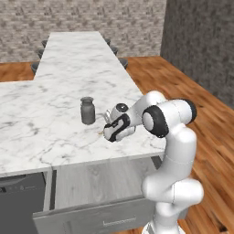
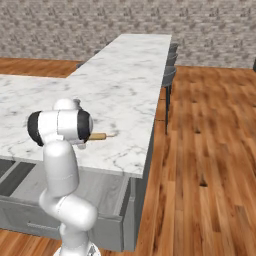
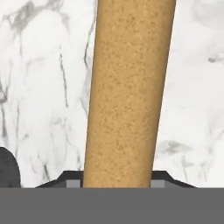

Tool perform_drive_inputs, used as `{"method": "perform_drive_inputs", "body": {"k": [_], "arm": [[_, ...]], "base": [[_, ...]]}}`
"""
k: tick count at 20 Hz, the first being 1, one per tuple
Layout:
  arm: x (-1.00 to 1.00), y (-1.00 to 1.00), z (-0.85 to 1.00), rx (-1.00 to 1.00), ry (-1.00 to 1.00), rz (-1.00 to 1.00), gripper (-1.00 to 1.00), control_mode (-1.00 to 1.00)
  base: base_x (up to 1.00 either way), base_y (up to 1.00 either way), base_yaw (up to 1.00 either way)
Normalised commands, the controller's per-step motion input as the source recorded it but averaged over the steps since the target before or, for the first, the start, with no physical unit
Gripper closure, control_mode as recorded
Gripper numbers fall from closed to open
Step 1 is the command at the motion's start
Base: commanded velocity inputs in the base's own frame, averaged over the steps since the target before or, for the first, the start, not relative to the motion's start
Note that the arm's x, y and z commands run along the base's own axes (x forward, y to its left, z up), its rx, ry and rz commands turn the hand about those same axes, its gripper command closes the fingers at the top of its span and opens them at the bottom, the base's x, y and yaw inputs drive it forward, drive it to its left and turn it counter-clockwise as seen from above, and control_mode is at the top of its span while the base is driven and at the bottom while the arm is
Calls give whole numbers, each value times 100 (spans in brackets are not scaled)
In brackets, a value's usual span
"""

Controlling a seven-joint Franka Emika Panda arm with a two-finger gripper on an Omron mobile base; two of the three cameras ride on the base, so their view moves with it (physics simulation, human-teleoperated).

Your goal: Pick the rolling pin from the drawer and place it on the counter.

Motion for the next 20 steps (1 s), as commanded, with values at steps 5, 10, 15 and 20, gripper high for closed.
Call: {"method": "perform_drive_inputs", "body": {"k": [5,10,15,20], "arm": [[16,0,0,-22,5,-14,-100,-100],[0,-9,-1,-16,1,-10,-100,-100],[-40,-23,58,2,-12,0,-100,-100],[-56,-15,100,14,-15,0,-100,-100]], "base": [[0,0,0],[0,0,0],[0,0,0],[0,0,0]]}}
